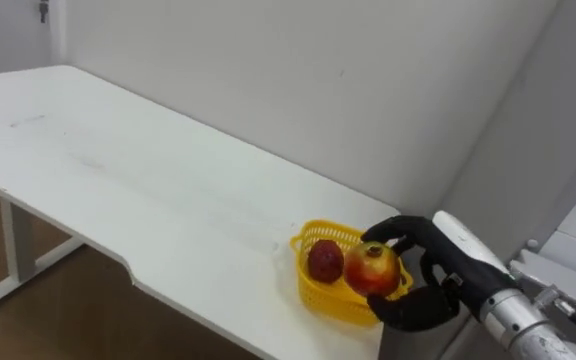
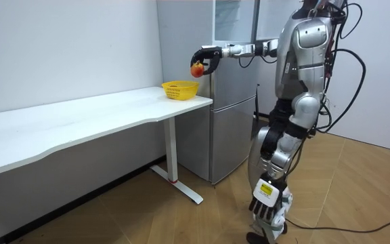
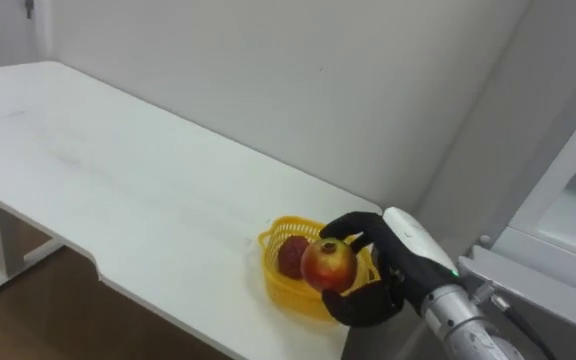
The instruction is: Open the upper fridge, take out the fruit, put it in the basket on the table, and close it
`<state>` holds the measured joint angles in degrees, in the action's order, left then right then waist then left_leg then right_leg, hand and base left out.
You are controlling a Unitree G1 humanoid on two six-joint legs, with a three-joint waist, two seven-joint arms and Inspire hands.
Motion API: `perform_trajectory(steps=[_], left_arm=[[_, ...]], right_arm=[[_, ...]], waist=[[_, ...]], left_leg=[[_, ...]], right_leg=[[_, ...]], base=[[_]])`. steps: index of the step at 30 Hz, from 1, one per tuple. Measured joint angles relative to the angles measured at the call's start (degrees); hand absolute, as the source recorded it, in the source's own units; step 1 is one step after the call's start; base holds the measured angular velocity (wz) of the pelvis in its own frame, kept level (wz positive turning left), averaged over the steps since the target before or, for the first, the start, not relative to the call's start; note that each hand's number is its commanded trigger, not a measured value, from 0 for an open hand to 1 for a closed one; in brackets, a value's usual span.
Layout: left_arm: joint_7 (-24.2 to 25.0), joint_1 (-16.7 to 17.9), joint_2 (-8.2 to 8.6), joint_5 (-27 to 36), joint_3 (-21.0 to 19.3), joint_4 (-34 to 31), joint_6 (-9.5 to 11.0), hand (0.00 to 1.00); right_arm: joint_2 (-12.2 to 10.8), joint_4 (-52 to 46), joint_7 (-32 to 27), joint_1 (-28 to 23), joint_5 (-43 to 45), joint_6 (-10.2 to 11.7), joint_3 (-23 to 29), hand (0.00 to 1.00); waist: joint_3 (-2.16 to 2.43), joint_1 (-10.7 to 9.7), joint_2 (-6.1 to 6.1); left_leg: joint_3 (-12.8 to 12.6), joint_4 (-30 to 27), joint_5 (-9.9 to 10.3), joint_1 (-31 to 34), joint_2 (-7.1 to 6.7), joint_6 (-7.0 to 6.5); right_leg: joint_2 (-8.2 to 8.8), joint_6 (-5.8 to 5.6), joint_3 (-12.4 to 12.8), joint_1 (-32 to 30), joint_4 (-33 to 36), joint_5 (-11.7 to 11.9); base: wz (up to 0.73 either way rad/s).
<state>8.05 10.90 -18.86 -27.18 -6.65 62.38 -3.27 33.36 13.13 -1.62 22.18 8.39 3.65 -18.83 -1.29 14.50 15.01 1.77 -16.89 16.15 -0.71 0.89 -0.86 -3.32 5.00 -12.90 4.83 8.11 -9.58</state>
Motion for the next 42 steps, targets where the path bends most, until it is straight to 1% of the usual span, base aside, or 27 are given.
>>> perform_trajectory(steps=[2, 5, 9, 11, 14, 20, 26, 28, 29, 30, 31, 33, 37, 38, 40, 42], left_arm=[[0.0, 0.0, -0.35, 0.0, 0.0, -0.2, -0.3, 0.0], [0.2, 0.4, -0.82, 0.0, 0.0, -0.8, -0.6, 0.0], [0.3, 1.4, -0.82, 0.0, 0.0, -3.9, -0.8, 0.0], [0.3, 1.4, -0.83, 0.0, 0.0, -4.5, -1.0, 0.0], [0.3, 1.8, -0.89, 0.0, 0.0, -5.2, -1.1, 0.0], [0.4, 2.1, -0.92, 0.0, 0.1, -5.2, -1.4, 0.0], [0.9, 2.5, -1.72, 0.0, 0.1, -5.1, -1.5, 0.0], [1.1, 2.9, -1.99, 0.0, 0.2, -5.1, -1.7, 0.0], [1.1, 2.9, -2.14, 0.0, 0.2, -5.0, -1.8, 0.0], [1.1, 3.0, -2.26, 0.1, 0.2, -5.0, -1.8, 0.0], [1.1, 3.1, -2.32, 0.1, 0.2, -5.1, -1.9, 0.0], [1.1, 3.2, -2.56, 0.2, 0.4, -5.1, -2.7, 0.0], [1.0, 4.9, -2.63, 0.2, 0.5, -5.1, -3.0, 0.0], [1.0, 5.2, -2.62, 0.2, 0.6, -5.1, -3.3, 0.0], [1.1, 5.4, -2.62, 0.3, 0.7, -5.1, -4.1, 0.0], [1.1, 5.6, -2.84, 0.4, 0.8, -5.1, -4.3, 0.0]], right_arm=[[0.6, 0.0, -0.2, 0.0, -0.1, 0.0, 0.1, 1.0], [0.9, 0.7, -0.5, 0.0, -0.1, 0.0, 0.1, 1.0], [0.9, 2.9, -1.4, 0.1, -0.1, 0.2, 0.1, 1.0], [0.9, 4.0, -1.9, 0.2, -0.1, 0.6, 0.1, 1.0], [0.9, 5.1, -2.8, 0.2, -0.1, 0.6, 0.1, 1.0], [0.9, 6.5, -4.1, 0.4, -0.1, 0.6, 0.1, 1.0], [0.9, 7.3, -5.1, 0.4, -0.1, 0.5, 0.1, 1.0], [0.9, 7.6, -5.4, 0.5, -0.1, 0.5, 0.1, 1.0], [0.9, 8.2, -5.6, 0.6, -0.1, 0.6, 0.1, 1.0], [0.9, 9.2, -5.8, 1.2, -0.1, 0.4, -0.1, 1.0], [0.9, 9.8, -5.9, 1.6, -0.1, 0.4, -0.1, 1.0], [0.9, 11.9, -6.9, 2.4, -1.1, -0.2, -0.2, 1.0], [1.3, 13.2, -8.7, 2.7, -3.9, -1.6, -0.2, 1.0], [1.7, 13.4, -9.2, 2.9, -3.9, -1.9, -0.2, 1.0], [1.7, 14.2, -9.9, 3.8, -3.8, -2.4, -0.3, 1.0], [1.7, 14.9, -10.4, 4.2, -3.9, -2.5, -0.3, 1.0]], waist=[[0.0, 0.1, -0.01], [0.04, 0.0, -0.05], [0.1, 0.0, 0.02], [0.14, 0.0, 0.07], [0.22, 0.1, 0.17], [0.28, 0.1, 0.24], [0.28, 0.3, 0.26], [0.51, 0.3, 0.59], [0.48, 0.4, 0.55], [0.58, 0.5, 0.74], [0.56, 0.6, 0.79], [0.59, 1.5, 1.31], [0.73, 1.6, 1.9], [0.71, 1.7, 2.05], [0.64, 1.7, 2.1], [0.61, 1.8, 2.19]], left_leg=[[0.1, -0.5, 0.3, 0.2, 0.0, -0.12], [0.2, -0.8, 0.6, 0.1, 0.07, -0.34], [1.0, -1.0, 0.6, 0.1, -0.17, -0.53], [1.5, -1.0, 0.6, 0.0, -0.33, -0.59], [1.9, -0.9, 0.7, -0.3, -0.4, -0.62], [2.8, -0.8, 0.7, -0.5, -0.46, -0.62], [3.1, -0.7, 0.7, -0.9, -0.53, -0.61], [3.2, -0.6, 0.6, -0.8, -0.61, -0.63], [3.3, -0.6, 0.6, -0.8, -0.65, -0.63], [3.4, -0.5, 0.6, -0.9, -0.68, -0.65], [3.4, -0.4, 0.6, -0.9, -0.7, -0.68], [3.4, -0.4, 0.6, -0.9, -0.72, -0.72], [3.2, -0.5, 0.6, -0.3, -0.73, -0.72], [3.2, -0.7, 0.6, 0.2, -0.74, -0.72], [3.2, -0.8, 0.6, 0.8, -0.74, -0.72], [3.3, -1.0, 0.6, 1.4, -0.74, -0.7]], right_leg=[[0.01, -0.14, 0.0, 0.0, 0.2, -0.1], [0.05, -0.4, 0.0, 0.1, 0.7, 0.0], [0.18, -0.74, 0.4, 0.3, 0.7, 0.1], [0.23, -0.8, 0.3, 0.5, 0.7, 0.1], [0.25, -0.83, 0.4, 0.9, 0.7, 0.1], [0.21, -0.88, 0.3, 1.4, 0.6, 0.1], [0.2, -1.03, 1.0, 1.8, 0.6, 0.0], [0.23, -1.03, 1.2, 1.8, 0.6, 0.0], [0.24, -1.04, 1.2, 1.8, 0.6, 0.0], [0.25, -1.04, 1.3, 1.8, 0.6, 0.0], [0.27, -1.04, 1.3, 1.8, 0.6, 0.0], [0.24, -1.05, 1.3, 1.7, 0.6, 0.0], [0.24, -1.09, 1.4, 1.3, 0.8, 0.0], [0.25, -1.09, 1.5, 0.9, 0.8, 0.0], [0.24, -1.1, 1.6, 0.5, 0.7, 0.0], [0.26, -1.12, 1.6, 0.1, 0.7, 0.0]], base=[[0.06], [0.05], [0.1], [0.11], [0.1], [0.09], [0.02], [0.02], [0.03], [0.0], [0.0], [0.0], [0.1], [0.0], [0.0], [0.04]])
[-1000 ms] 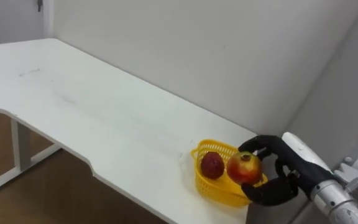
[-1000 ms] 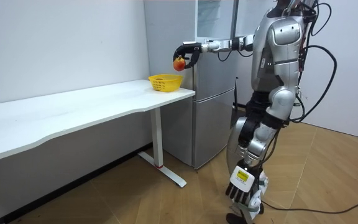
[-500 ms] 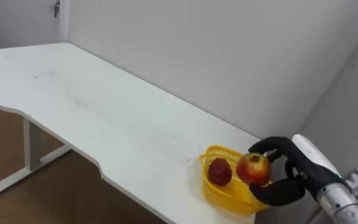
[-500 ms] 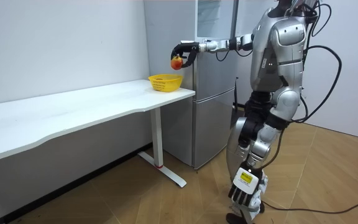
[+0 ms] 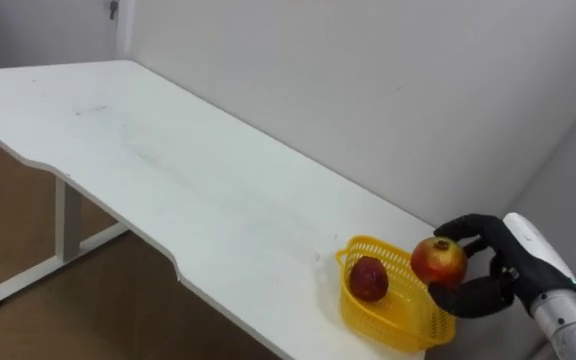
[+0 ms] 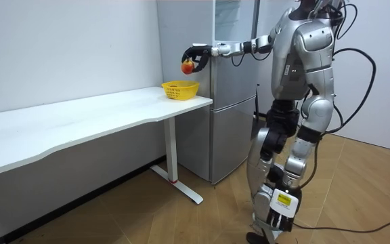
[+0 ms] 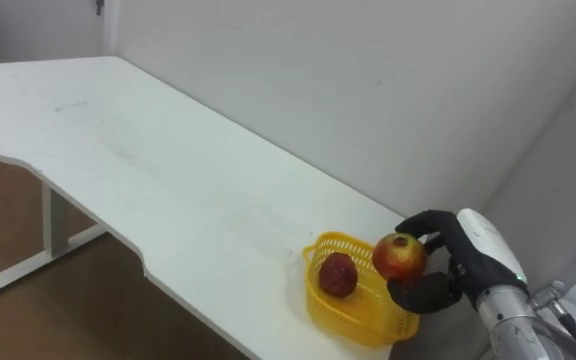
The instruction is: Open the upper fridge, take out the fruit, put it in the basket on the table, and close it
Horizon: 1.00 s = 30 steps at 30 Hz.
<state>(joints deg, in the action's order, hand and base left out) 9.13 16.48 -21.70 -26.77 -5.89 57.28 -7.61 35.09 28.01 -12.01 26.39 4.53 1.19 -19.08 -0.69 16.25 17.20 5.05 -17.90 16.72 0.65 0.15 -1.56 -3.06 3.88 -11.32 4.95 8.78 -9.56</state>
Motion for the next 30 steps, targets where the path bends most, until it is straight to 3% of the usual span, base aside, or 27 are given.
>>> perform_trajectory(steps=[5, 10, 12, 14, 30], left_arm=[[-1.0, -1.3, -0.82, 0.1, 1.9, 0.0, -0.1, 0.0], [-1.6, -2.5, -1.15, 0.1, 3.4, -0.1, -0.1, 0.0], [-1.8, -2.4, -1.31, 0.1, 3.4, -0.1, -0.2, 0.0], [-2.0, -2.4, -1.45, 0.1, 3.6, -0.1, -0.7, 0.0], [-3.3, -2.2, -1.59, -0.3, 4.1, -0.4, -1.8, 0.0]], right_arm=[[0.0, 0.7, -1.8, 0.7, 0.0, -0.2, -0.7, 1.0], [0.0, 0.7, -3.1, 1.3, 0.0, -0.6, -1.6, 1.0], [0.0, 0.8, -4.1, 1.3, 0.0, -0.6, -2.1, 0.55], [0.0, 0.8, -4.6, 1.3, 0.0, -0.7, -2.2, 0.0], [0.0, 3.3, -6.2, 1.6, -2.5, -1.0, -2.7, 0.0]], waist=[[-0.34, 0.1, -0.36], [-0.38, 0.1, -0.47], [-0.43, 0.1, -0.54], [-0.45, 0.2, -0.57], [-0.42, 1.5, -1.17]], left_leg=[[0.0, 0.2, -0.1, 0.2, 0.05, 0.02], [-0.3, 0.1, -0.1, 0.8, 0.05, 0.0], [-0.3, -0.2, -0.1, 0.8, 0.04, -0.01], [-0.3, -0.2, -0.1, 0.8, 0.05, -0.01], [-0.5, 0.3, -0.2, 0.8, 0.09, -0.16]], right_leg=[[0.03, 0.0, 0.1, -0.3, 0.0, 0.0], [0.04, -0.01, 0.2, -1.2, 0.2, 0.0], [0.05, -0.05, 0.2, -1.3, 0.1, 0.0], [0.04, -0.06, 0.2, -1.4, 0.1, 0.0], [0.11, -0.08, 0.2, -2.0, 1.0, 0.0]], base=[[0.0], [-0.04], [0.0], [0.0], [0.0]])
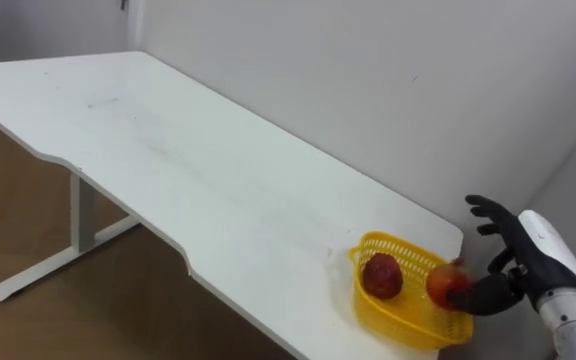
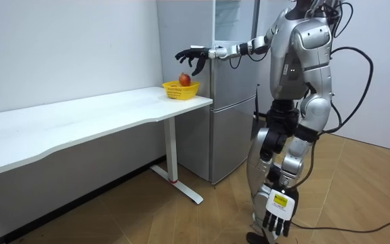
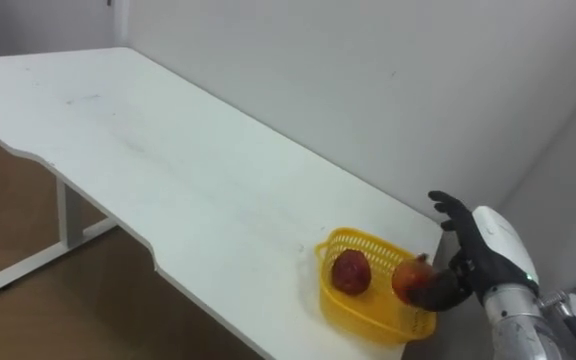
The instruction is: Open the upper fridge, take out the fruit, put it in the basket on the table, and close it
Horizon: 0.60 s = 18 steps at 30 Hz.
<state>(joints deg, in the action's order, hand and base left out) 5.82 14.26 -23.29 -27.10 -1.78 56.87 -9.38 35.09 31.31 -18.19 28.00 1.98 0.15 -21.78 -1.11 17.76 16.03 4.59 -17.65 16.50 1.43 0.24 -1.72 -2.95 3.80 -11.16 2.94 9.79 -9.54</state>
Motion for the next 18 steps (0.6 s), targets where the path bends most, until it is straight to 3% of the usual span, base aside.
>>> perform_trajectory(steps=[7, 18], left_arm=[[-0.2, -0.1, 0.06, 0.0, 1.1, 0.1, -0.4, 0.0], [-0.7, 0.2, 0.06, 0.0, 2.4, -0.1, -1.7, 0.0]], right_arm=[[0.0, 1.9, 0.0, 0.2, -0.9, -0.3, -3.2, 0.0], [0.0, 1.2, 0.5, 0.2, -2.2, -1.5, -3.4, 0.0]], waist=[[-0.2, 1.0, -0.26], [0.05, 1.0, -0.5]], left_leg=[[-0.4, 0.1, 0.0, 0.0, 0.03, -0.01], [-0.7, 0.2, -0.2, -0.2, -0.02, -0.17]], right_leg=[[0.02, 0.0, 0.0, -0.2, -0.1, 0.0], [0.13, 0.0, 0.1, -0.1, -0.2, 0.0]], base=[[-0.03], [0.0]])
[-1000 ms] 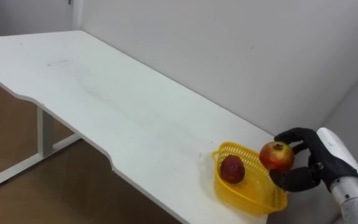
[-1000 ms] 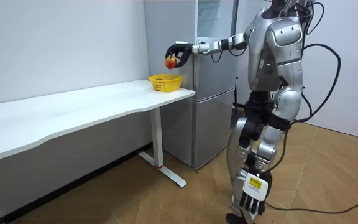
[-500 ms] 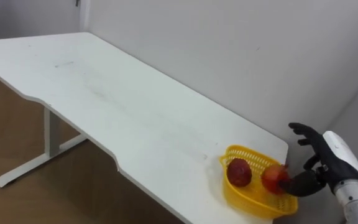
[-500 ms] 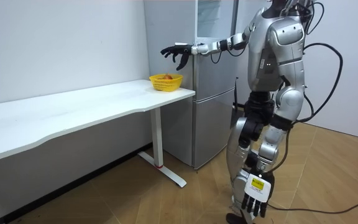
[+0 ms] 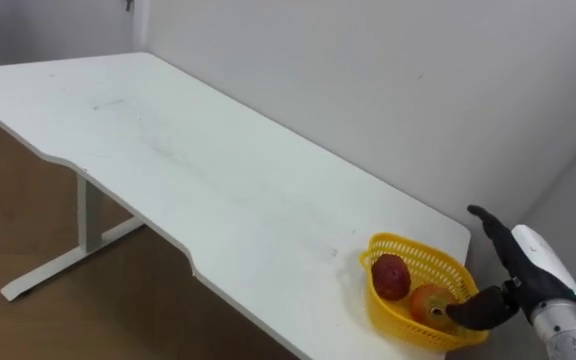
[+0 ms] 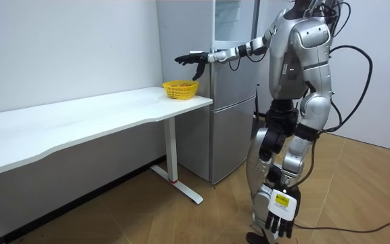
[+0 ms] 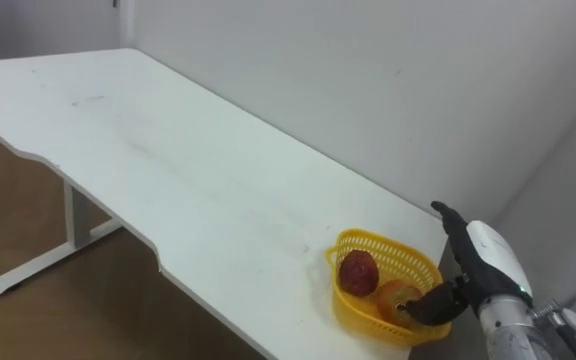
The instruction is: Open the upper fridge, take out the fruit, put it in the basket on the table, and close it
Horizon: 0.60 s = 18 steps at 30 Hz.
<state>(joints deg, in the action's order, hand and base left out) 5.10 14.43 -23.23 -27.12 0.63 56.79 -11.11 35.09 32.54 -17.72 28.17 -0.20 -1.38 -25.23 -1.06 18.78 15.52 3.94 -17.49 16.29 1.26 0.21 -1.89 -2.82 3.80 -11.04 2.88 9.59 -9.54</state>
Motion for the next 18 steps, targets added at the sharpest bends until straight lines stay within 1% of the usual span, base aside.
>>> perform_trajectory(steps=[1, 2, 3, 4, 5, 6, 8, 9, 12, 13, 15, 16, 17, 18], left_arm=[[0.0, 0.1, -0.01, 0.0, 0.1, 0.0, -0.1, 0.0], [0.0, 0.1, -0.01, 0.0, 0.1, 0.0, -0.2, 0.0], [0.0, 0.3, 0.0, 0.0, 0.1, 0.0, -0.2, 0.0], [-0.1, 0.5, 0.03, 0.1, 0.1, 0.0, -0.2, 0.0], [-0.3, 1.0, 0.11, 0.1, 0.1, 0.0, -0.3, 0.0], [-0.7, 1.3, 0.31, 0.2, 0.1, 0.0, -0.5, 0.0], [-1.1, 1.7, 0.5, 0.4, 0.0, 0.0, -0.5, 0.0], [-1.3, 2.1, 0.74, 0.5, -0.4, 0.0, -0.5, 0.0], [-2.2, 3.1, 1.19, 0.4, -0.6, 0.1, -0.2, 0.0], [-2.2, 3.3, 1.51, 0.4, -0.6, 0.0, -0.1, 0.0], [-2.1, 4.1, 2.41, 0.3, -0.7, -0.1, 0.0, 0.0], [-2.1, 4.3, 2.7, 0.3, -1.0, -0.3, 0.1, 0.0], [-2.0, 4.7, 3.39, 0.1, -2.0, -0.7, 0.3, 0.0], [-1.9, 4.8, 4.26, 0.0, -3.2, -0.7, 0.4, 0.0]], right_arm=[[0.0, -0.2, 0.2, 0.0, -0.1, 0.0, 0.0, 0.0], [0.0, -0.4, 0.3, 0.0, 0.0, -0.1, 0.0, 0.0], [0.0, -1.1, 0.3, 0.0, -0.2, -0.2, 0.0, 0.0], [0.0, -1.9, 0.3, 0.0, -0.5, -0.4, 0.0, 0.0], [0.0, -3.5, 0.3, 0.0, -1.6, -0.8, 0.0, 0.0], [0.0, -4.7, 0.3, 0.0, -2.2, -0.8, 0.0, 0.0], [0.0, -5.5, 0.3, 0.0, -3.2, -0.8, 0.0, 0.0], [0.0, -6.2, 0.3, 0.0, -4.5, -1.0, 0.1, 0.0], [0.0, -7.9, 0.1, 0.0, -5.9, -1.1, 0.3, 0.0], [0.0, -9.2, 0.1, 0.0, -6.6, -1.1, 0.3, 0.0], [0.0, -11.4, 0.1, 0.0, -6.5, -0.8, 0.3, 0.0], [0.0, -12.0, 0.2, -0.1, -6.5, -0.6, 0.5, 0.0], [0.0, -13.7, 0.2, -0.2, -6.5, -0.6, 1.5, 0.0], [0.0, -15.3, 0.2, -0.2, -6.4, -0.6, 2.9, 0.0]], waist=[[0.01, 0.0, 0.01], [0.25, -0.2, 0.31], [0.1, -0.5, 0.04], [0.25, -0.8, 0.2], [0.3, -1.5, 0.08], [0.33, -1.7, -0.03], [0.41, -1.8, -0.15], [0.33, -1.9, -0.42], [0.42, -2.7, -0.52], [0.29, -2.7, -0.72], [0.31, -2.8, -1.4], [0.39, -2.8, -1.57], [0.44, -3.1, -1.97], [0.6, -3.2, -2.52]], left_leg=[[0.0, 0.0, 0.0, 0.0, -0.01, -0.01], [0.0, 0.0, 0.0, 0.0, -0.01, 0.0], [0.0, 0.0, -0.1, 0.0, -0.02, 0.02], [0.0, 0.0, -0.1, 0.0, -0.04, 0.02], [0.0, 0.0, -0.2, -0.1, -0.05, 0.01], [-0.4, 0.1, -0.2, -0.5, 0.0, 0.03], [-0.4, 0.4, -0.2, -1.3, 0.02, 0.07], [-0.6, 0.9, -0.3, -2.1, 0.04, 0.09], [-0.5, 1.3, -0.3, -3.2, -0.04, 0.12], [-0.8, 1.4, -0.3, -3.7, 0.01, 0.12], [-1.0, 2.1, -0.3, -4.8, 0.04, 0.13], [-1.1, 2.1, -0.3, -4.9, 0.05, 0.13], [-1.2, 2.2, -0.3, -4.9, 0.05, 0.14], [-1.5, 2.5, -0.3, -4.9, 0.04, 0.14]], right_leg=[[0.01, 0.0, 0.0, 0.0, 0.0, 0.0], [0.01, 0.0, 0.0, 0.0, 0.0, 0.0], [0.01, 0.0, 0.2, 0.1, -0.1, 0.0], [0.01, 0.0, 0.3, 0.1, -0.1, 0.0], [0.01, 0.0, 0.6, 0.1, 0.0, 0.0], [-0.05, 0.0, 1.5, 0.3, 0.0, 0.0], [-0.12, 0.0, 2.1, 0.9, -0.1, 0.0], [-0.14, 0.0, 2.4, 1.4, -0.2, 0.0], [-0.13, -0.01, 2.5, 2.6, -0.9, 0.0], [-0.17, -0.05, 2.8, 2.9, -1.0, 0.0], [-0.22, -0.06, 3.1, 3.2, -1.0, 0.0], [-0.24, -0.06, 3.2, 3.2, -1.0, 0.0], [-0.24, -0.06, 3.2, 3.2, -1.0, 0.0], [-0.23, -0.07, 3.2, 3.3, -1.0, 0.0]], base=[[0.0], [0.0], [0.0], [0.0], [-0.07], [-0.12], [-0.16], [-0.12], [-0.02], [-0.08], [-0.12], [-0.09], [-0.09], [-0.11]])
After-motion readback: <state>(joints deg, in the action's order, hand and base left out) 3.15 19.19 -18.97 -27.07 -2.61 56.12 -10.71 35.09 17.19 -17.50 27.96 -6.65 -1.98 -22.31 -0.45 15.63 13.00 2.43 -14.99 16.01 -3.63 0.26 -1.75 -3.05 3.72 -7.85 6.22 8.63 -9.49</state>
